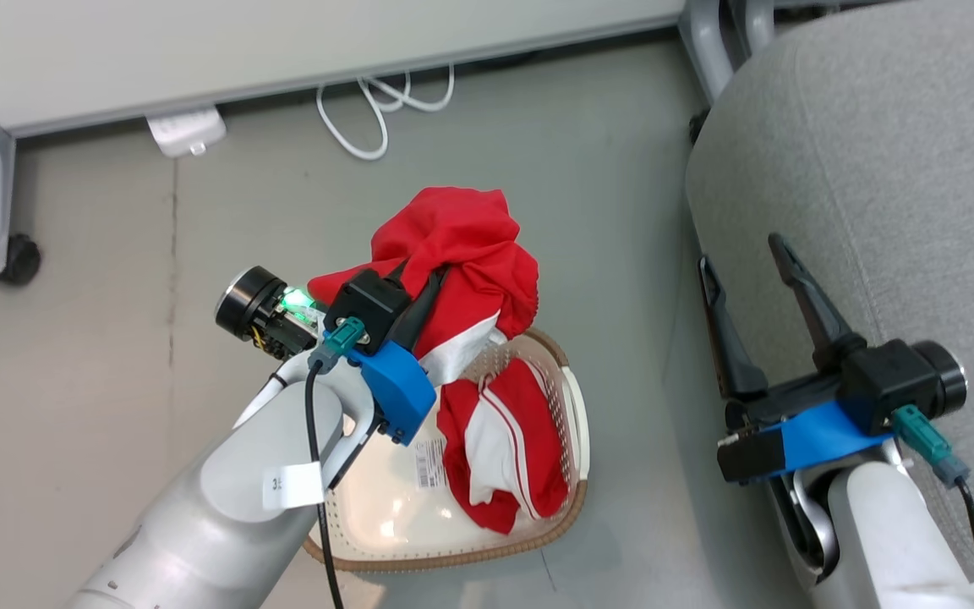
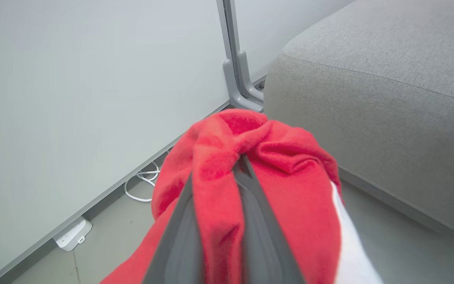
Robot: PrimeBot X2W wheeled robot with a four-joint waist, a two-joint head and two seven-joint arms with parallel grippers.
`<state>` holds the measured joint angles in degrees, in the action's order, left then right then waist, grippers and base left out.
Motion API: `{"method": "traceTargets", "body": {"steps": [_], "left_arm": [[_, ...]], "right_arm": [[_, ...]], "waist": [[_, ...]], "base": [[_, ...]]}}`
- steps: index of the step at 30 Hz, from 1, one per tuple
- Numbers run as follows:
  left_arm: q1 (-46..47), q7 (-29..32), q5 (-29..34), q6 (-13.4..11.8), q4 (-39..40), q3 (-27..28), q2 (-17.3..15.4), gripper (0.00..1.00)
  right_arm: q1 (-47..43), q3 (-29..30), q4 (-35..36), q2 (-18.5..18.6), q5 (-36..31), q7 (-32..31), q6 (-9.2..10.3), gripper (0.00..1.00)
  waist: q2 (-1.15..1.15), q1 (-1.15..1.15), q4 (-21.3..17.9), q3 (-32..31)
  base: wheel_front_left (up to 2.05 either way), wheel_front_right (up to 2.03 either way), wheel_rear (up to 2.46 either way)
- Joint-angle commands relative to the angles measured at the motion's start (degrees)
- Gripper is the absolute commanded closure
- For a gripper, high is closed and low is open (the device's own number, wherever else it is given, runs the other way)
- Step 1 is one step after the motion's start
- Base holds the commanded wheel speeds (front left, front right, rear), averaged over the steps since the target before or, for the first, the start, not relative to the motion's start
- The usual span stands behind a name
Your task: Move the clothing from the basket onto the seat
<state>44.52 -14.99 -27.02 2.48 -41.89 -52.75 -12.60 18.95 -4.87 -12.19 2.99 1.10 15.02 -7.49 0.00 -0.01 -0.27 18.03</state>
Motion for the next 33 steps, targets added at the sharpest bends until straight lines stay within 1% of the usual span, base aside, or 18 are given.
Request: {"method": "traceTargets", "body": {"steps": [1,7,13,18,27,33], "left_arm": [[-1.0,-0.28,0.37,-0.34,1.08,1.07,-0.25,1.0],[-3.43,-0.29,1.39,-0.86,5.44,5.79,0.3,1.0],[-5.59,-0.29,2.53,-0.06,8.52,8.54,1.27,1.0],[-7.42,-0.29,3.11,0.58,9.7,9.7,1.89,1.0],[-9.29,-0.29,4.3,1.56,9.51,10.72,2.87,1.0],[-9.69,-0.29,5.05,2.1,9.03,11.3,3.47,1.0]], "right_arm": [[-1.53,0.08,-0.25,0.26,0.1,0.23,-0.01,0.0],[-4.57,0.18,-1.14,0.23,0.56,0.24,-0.01,0.0],[-7.46,0.11,-1.76,0.16,0.99,0.23,-0.01,0.0],[-9.5,0.11,-2.09,0.08,1.24,0.24,-0.01,0.0],[-11.18,-0.61,-2.19,-0.02,1.75,0.24,-0.01,0.0],[-10.32,-3.12,-1.94,-0.06,2.31,0.23,-0.01,0.0]], "waist": [[0.0,0.01,0.46,-2.7],[0.0,0.01,0.42,-7.44],[0.0,0.01,0.33,-11.49],[0.0,0.01,0.39,-14.19],[0.0,0.01,0.82,-16.18],[0.0,0.01,1.06,-16.28]], "base": [[0.0,0.0,0.0],[0.0,0.0,0.0],[0.0,0.0,0.0],[0.0,0.0,0.0],[0.0,0.0,0.0],[0.0,0.0,0.0]]}}
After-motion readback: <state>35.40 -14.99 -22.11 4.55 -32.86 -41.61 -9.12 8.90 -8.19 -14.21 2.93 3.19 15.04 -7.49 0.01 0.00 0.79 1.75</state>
